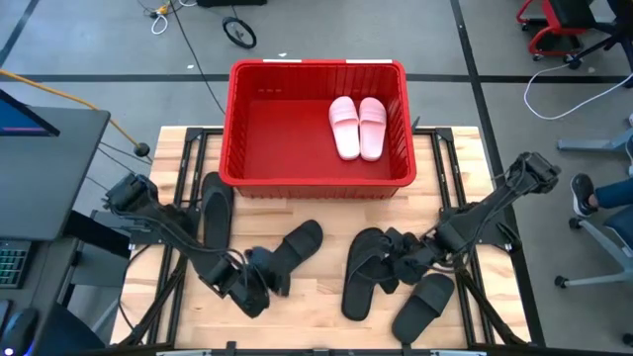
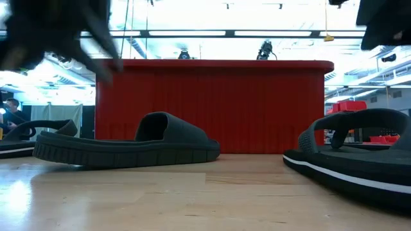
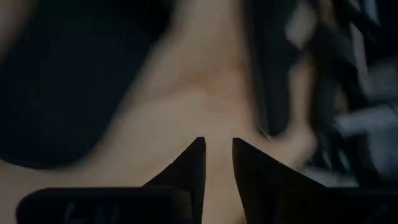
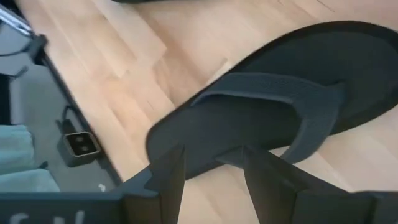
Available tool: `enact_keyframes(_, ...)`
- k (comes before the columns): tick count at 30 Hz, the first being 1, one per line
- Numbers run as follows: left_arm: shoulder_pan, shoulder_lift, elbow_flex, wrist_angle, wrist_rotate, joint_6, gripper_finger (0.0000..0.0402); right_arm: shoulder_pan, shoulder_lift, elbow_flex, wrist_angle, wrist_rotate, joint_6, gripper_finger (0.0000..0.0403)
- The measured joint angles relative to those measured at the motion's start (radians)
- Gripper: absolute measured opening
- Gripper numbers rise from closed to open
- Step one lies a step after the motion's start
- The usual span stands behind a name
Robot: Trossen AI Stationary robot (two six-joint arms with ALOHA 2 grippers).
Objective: Pick and place slides into bin
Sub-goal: Put the top black slide into the red bin
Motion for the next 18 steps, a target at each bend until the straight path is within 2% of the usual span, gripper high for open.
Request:
enact_keyframes(2, 0.012, 0.000, -0.068, 0.028, -0.049, -0.086, 0.0072, 0.022, -0.006, 0.000, 0.019, 0.034, 0.016, 0.0164)
enact_keyframes(4, 0.031, 0.000, -0.129, 0.129, -0.075, -0.100, 0.0066, 0.038, -0.009, 0.000, 0.038, 0.064, 0.019, 0.0164)
enact_keyframes(8, 0.074, 0.022, -0.217, 0.429, -0.085, 0.048, 0.0063, 0.049, -0.009, 0.000, 0.072, 0.102, 0.019, 0.0164)
enact_keyframes(10, 0.094, 0.036, -0.228, 0.512, -0.085, 0.130, 0.0071, 0.049, -0.009, 0.000, 0.086, 0.116, 0.019, 0.0164)
enact_keyframes(15, 0.149, 0.064, -0.192, 0.527, -0.083, 0.367, 0.0118, 0.048, -0.009, 0.000, 0.122, 0.146, 0.019, 0.0164)
enact_keyframes(18, 0.176, 0.065, -0.192, 0.522, -0.064, 0.423, 0.0156, 0.049, -0.009, 0.000, 0.131, 0.146, 0.019, 0.0164)
